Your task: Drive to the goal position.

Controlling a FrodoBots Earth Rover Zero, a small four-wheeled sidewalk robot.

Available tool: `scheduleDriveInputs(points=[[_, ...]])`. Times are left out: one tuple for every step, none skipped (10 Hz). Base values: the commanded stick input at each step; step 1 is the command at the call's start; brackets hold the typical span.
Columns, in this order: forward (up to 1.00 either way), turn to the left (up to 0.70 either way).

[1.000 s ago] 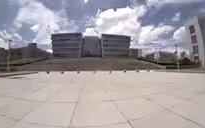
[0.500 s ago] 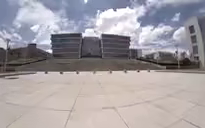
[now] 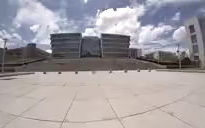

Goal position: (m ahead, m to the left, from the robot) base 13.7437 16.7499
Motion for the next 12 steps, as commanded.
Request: scheduleDriveInputs(points=[[0.70, 0.01], [0.70, 0.01], [0.70, 0.01], [0.70, 0.01], [0.70, 0.00], [0.70, 0.00], [0.70, 0.00], [0.70, 0.00], [0.70, 0.00], [0.70, 0.00], [0.70, 0.08], [0.70, 0.04]])
